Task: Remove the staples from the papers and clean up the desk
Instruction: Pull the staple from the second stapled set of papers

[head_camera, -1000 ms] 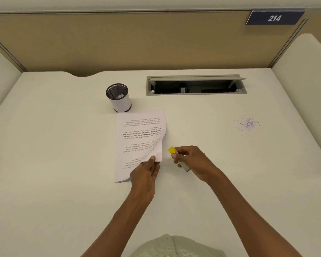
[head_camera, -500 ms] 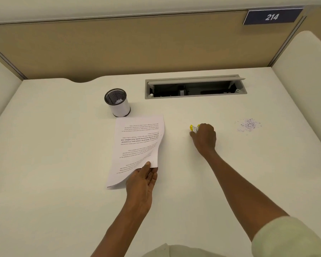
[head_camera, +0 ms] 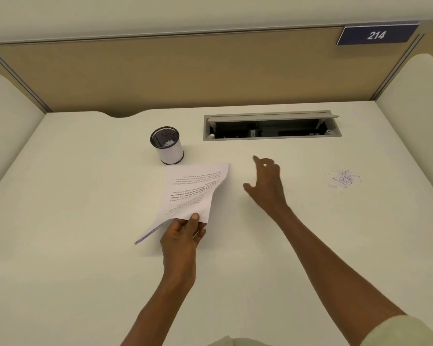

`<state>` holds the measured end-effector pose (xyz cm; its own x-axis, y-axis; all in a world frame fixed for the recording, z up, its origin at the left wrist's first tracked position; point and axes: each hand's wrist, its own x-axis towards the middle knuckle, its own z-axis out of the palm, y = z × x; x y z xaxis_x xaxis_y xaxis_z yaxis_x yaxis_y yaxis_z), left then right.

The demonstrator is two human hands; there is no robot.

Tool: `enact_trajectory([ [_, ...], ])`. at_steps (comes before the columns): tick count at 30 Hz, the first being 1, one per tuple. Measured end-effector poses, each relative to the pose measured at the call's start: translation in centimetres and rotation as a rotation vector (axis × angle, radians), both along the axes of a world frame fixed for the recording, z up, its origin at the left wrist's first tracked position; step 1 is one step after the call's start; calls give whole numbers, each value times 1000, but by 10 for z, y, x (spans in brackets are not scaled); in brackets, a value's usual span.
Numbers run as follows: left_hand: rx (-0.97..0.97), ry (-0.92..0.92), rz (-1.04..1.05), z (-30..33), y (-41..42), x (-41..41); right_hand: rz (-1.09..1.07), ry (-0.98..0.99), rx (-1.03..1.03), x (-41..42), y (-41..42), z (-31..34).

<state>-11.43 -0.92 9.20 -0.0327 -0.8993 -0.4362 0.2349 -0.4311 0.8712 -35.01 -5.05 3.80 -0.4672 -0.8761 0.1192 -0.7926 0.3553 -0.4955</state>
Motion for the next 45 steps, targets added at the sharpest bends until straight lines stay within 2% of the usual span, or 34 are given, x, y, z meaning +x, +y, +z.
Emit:
enact_trajectory([
  [3,-98,-49,-12,8,-8,3,349,-65,-110,38,7,17],
  [6,-187,-119,-25,18,-15,5,491,-58,-196,73,9,27],
  [8,-250,-160,-32,28,-18,9,436,-67,-327,87,8,34],
  [12,-401,-172,-67,59,-23,18,347,120,-552,97,10,57],
  [18,-532,-84,-12,110,-24,14,287,270,-784,113,23,96],
  [21,-537,1,24,122,-19,2,257,316,-868,119,29,114],
  [26,-504,220,29,138,-15,-8,228,271,-911,131,43,131],
  [31,-564,57,-73,142,-22,1,288,125,-873,126,63,150],
  [34,-591,-58,-199,143,-24,10,272,111,-880,112,60,175],
  [37,-617,-153,-339,145,-22,16,293,100,-792,97,51,198],
  [40,-618,-160,-440,148,-17,18,308,-6,-718,85,49,211],
  [45,-585,-44,-443,152,-10,17,350,-283,-701,81,56,223],
])
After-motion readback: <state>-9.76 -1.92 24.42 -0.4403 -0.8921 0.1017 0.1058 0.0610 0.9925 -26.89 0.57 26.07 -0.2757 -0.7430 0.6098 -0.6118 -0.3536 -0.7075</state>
